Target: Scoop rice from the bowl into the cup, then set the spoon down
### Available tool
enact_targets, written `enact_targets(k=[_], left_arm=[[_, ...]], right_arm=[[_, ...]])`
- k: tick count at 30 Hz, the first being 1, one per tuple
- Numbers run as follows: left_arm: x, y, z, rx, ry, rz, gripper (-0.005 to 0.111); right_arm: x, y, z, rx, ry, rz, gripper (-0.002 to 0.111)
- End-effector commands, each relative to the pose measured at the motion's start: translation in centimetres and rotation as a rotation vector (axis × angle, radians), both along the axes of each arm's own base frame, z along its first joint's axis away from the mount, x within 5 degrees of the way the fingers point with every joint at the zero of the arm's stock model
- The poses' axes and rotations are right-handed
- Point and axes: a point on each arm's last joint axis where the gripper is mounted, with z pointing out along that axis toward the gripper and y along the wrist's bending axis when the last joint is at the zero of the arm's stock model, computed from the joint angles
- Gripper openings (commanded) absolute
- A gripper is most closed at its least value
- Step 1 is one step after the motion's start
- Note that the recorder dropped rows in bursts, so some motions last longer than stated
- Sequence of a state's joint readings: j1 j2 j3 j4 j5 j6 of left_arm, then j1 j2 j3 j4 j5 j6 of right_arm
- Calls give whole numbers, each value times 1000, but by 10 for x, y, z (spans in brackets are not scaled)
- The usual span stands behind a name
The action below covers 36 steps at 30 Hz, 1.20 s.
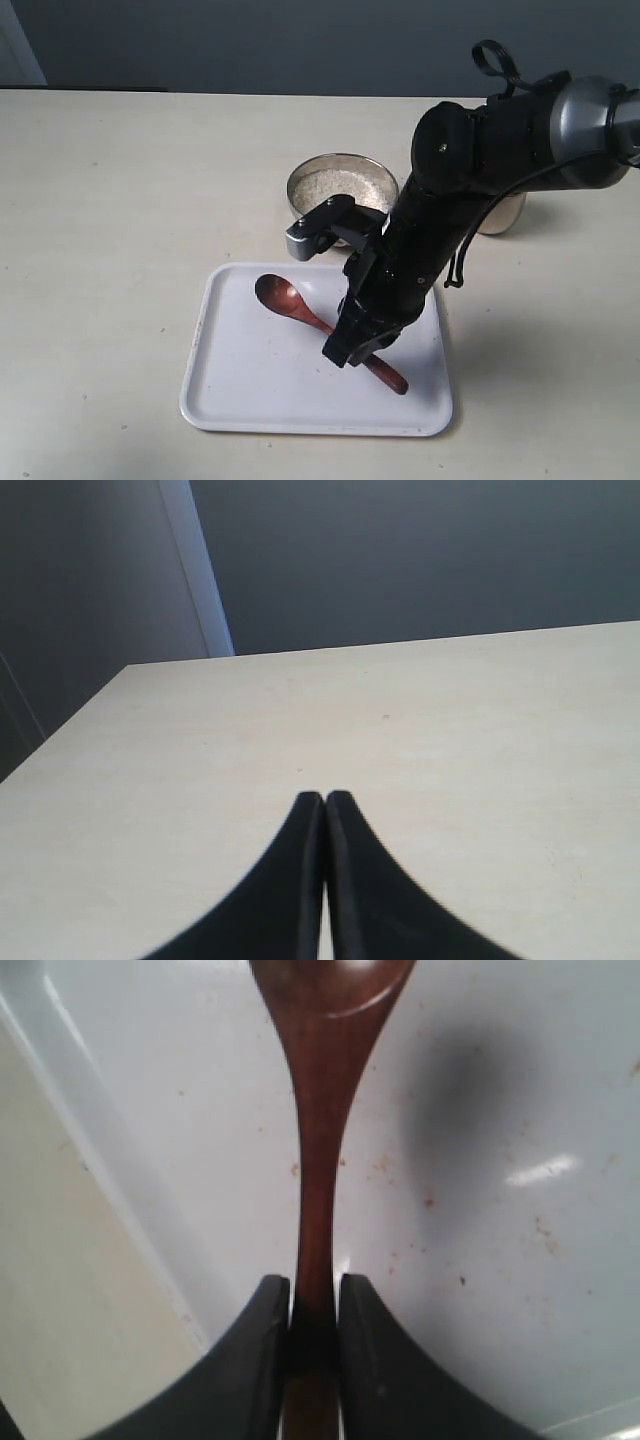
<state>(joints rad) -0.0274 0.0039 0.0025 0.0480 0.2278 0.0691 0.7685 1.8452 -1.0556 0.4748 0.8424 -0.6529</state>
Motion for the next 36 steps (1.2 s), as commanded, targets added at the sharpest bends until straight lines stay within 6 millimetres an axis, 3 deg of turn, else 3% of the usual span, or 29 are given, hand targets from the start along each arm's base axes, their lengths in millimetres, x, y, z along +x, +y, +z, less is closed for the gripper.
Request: enact_targets(k=[1, 7, 9, 15, 17, 21, 23, 25, 30, 36], left_arm=[[0, -1, 2, -10, -17, -7, 0], [0, -1, 2, -10, -17, -7, 0], [0, -1, 2, -10, -17, -7, 0], [0, -1, 2, -10, -17, -7, 0], [0, -1, 2, -10, -17, -7, 0], [0, -1, 2, -10, -17, -7, 0], [0, -1, 2, -10, -17, -7, 0], [0, -1, 2, -10, -17, -7, 0], [0, -1, 2, -10, -17, -7, 0], [0, -1, 2, -10, -17, -7, 0]], right_arm=[[-2, 0, 1, -5, 17, -2, -1], [-3, -1, 1, -12, 32, -17, 2], [-3, -1, 1, -13, 35, -21, 10], [-3, -1, 1, -27, 54, -75, 50], [-3, -1, 1, -30, 58, -87, 53], [-8, -3, 3, -54, 103, -99, 41], [-12, -6, 8, -65, 132, -83, 25], [-15, -8, 17, -56, 134, -73, -1], [-19, -12, 56, 33, 57, -139, -1], [-34, -31, 130, 251, -138, -252, -1]])
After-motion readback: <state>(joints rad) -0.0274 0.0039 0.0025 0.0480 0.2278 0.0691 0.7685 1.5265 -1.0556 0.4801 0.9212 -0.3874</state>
